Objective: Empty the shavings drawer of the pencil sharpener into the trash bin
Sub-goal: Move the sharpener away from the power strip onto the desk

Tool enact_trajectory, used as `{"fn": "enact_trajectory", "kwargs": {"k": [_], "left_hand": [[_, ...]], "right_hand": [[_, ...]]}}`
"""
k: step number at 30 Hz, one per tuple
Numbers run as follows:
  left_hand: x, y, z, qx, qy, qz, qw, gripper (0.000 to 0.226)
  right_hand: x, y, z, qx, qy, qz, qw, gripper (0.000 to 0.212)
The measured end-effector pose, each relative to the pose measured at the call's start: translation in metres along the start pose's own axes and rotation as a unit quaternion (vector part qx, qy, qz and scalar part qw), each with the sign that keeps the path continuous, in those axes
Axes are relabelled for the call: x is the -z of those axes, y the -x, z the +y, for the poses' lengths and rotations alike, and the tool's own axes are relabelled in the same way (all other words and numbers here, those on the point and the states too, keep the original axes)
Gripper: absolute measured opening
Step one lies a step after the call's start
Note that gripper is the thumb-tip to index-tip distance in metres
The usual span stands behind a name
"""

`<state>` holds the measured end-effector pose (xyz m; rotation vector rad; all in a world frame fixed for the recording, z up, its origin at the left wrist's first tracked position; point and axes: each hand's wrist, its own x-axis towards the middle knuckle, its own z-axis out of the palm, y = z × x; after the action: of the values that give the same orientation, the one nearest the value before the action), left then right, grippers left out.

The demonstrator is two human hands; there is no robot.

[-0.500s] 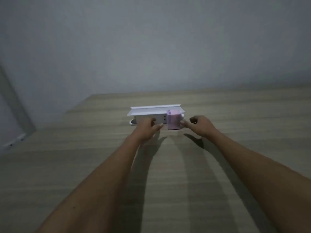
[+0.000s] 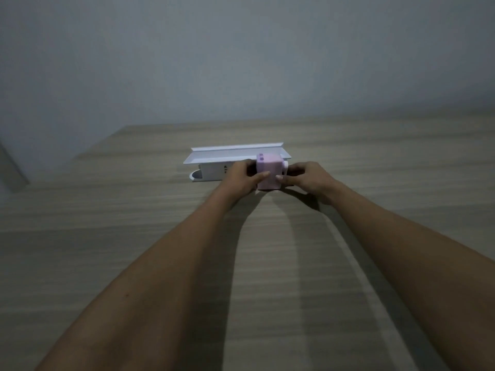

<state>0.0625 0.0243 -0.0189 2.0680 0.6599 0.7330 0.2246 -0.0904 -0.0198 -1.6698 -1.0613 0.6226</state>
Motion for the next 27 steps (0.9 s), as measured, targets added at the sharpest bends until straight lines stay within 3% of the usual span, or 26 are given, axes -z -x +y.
{"fn": "enact_trajectory", "kwargs": {"k": [8,16,21,27], "left_hand": [[0.011,0.033,0.019,-0.007,0.004,-0.015,1.0,0.044],[0.03,0.124,0.063,-0.019,0.034,-0.006,0.999,0.042],[0.033,0.179,0.078,-0.015,0.032,-0.007,0.999,0.044],[0.03,0.236,0.084,0.001,0.042,-0.008,0.999,0.044]], "right_hand": [[0.001,0.042,-0.011,0.011,-0.027,-0.022,0.999,0.025],[0.0,0.13,-0.048,0.051,-0.038,-0.049,0.997,0.028],[-0.002,0.182,-0.053,0.056,-0.036,-0.078,0.995,0.042],[-0.012,0.239,-0.047,0.065,-0.032,-0.086,0.994,0.042]]}}
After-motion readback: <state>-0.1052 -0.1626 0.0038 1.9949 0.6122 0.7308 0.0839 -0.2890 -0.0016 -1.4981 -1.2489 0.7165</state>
